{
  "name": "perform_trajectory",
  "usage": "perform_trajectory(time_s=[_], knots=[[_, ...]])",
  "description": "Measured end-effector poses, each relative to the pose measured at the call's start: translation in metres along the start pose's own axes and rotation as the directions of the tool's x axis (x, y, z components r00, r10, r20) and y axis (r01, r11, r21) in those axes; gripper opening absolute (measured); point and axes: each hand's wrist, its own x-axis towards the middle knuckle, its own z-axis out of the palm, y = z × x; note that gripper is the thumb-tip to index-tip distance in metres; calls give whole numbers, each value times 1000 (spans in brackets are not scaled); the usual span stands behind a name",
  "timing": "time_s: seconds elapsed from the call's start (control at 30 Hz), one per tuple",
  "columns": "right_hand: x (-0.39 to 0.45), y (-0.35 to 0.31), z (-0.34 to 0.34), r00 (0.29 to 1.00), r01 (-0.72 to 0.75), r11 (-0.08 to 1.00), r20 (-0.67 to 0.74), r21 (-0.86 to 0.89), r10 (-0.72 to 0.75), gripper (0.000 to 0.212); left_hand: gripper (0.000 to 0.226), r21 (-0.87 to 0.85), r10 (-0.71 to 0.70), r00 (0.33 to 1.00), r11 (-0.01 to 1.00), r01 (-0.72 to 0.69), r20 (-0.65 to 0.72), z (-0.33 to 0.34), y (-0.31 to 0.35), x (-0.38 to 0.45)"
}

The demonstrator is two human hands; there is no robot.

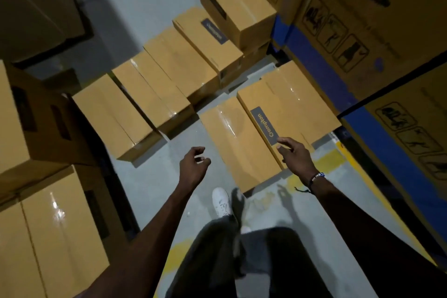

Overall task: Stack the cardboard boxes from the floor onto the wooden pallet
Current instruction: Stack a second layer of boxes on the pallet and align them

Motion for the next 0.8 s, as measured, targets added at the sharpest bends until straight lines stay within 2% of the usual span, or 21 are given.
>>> perform_trajectory(time_s=[0.17,0.3,0.53,0.7,0.8], knots=[[86,54,27,996,-8,994,91,-110,18,33,41,45,-112,992,993,109,57,56,-55,57],[163,119,57,980,-30,991,190,-128,54,37,49,110,-136,985,986,125,103,110,-111,110],[296,233,120,955,5,988,295,-156,42,53,88,133,-139,985,983,125,106,213,-203,214],[348,285,149,963,140,967,257,-211,-84,61,113,158,-139,988,979,128,61,264,-242,276],[361,302,160,950,267,917,239,-298,-200,67,126,160,-152,987,977,143,48,283,-255,303]])
